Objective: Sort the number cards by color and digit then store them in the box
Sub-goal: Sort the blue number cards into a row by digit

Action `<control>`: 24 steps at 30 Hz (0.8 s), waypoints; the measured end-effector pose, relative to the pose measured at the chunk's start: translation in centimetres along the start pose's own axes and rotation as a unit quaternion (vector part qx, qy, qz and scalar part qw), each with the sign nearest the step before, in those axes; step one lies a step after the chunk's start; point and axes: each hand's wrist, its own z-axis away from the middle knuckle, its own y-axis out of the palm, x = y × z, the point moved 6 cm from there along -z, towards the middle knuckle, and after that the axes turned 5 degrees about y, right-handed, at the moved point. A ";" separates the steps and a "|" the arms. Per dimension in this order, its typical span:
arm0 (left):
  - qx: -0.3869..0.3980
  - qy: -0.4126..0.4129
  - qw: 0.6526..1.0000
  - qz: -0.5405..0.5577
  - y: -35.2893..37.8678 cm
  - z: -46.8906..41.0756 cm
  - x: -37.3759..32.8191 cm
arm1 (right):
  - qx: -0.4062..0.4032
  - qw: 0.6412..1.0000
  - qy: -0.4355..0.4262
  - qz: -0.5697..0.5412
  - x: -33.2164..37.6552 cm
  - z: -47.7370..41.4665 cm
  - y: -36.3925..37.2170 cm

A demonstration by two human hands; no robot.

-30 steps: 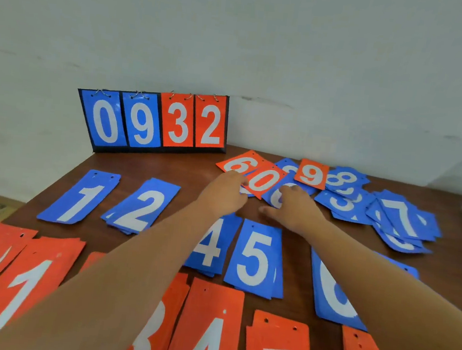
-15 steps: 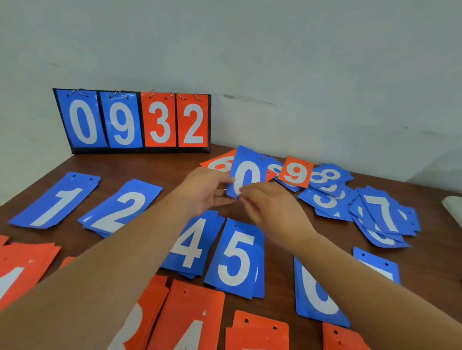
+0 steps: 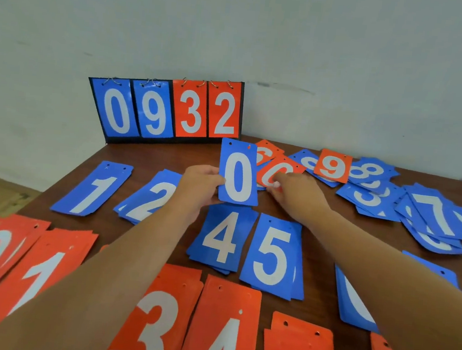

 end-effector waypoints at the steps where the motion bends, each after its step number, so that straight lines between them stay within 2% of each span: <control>1: -0.002 -0.003 1.000 0.002 -0.1 0.0 0.2 | 0.003 1.000 -0.008 0.027 0.2 0.0 0.0; 3: -0.006 -0.010 1.000 0.005 -0.2 0.2 0.4 | -0.041 0.997 -0.003 0.068 0.0 0.4 -0.9; 4: -0.006 -0.013 1.000 0.006 -0.2 0.4 0.4 | -0.098 0.993 0.002 0.064 -0.1 0.8 -2.1; 7: 0.003 -0.014 1.000 0.025 0.0 1.7 -0.5 | -0.280 0.959 0.034 -0.020 -1.0 3.0 -6.8; 9: 0.017 -0.017 0.999 0.048 0.3 3.0 -1.5 | -0.326 0.937 0.075 -0.096 -1.2 5.0 -9.1; 12: 0.060 -0.022 0.994 0.087 1.0 5.7 -3.1 | -0.297 0.930 0.042 -0.214 -0.1 8.3 -11.1; 15: 0.101 -0.015 0.984 0.145 1.8 9.1 -4.5 | -0.236 0.935 -0.025 -0.263 1.7 12.0 -12.2; 18: 0.122 0.000 0.979 0.164 2.0 12.7 -5.2 | -0.198 0.927 -0.015 -0.317 2.3 16.4 -12.4; 24: 0.131 0.001 0.978 0.163 2.7 19.3 -3.7 | -0.217 0.879 0.018 -0.425 2.0 24.8 -12.4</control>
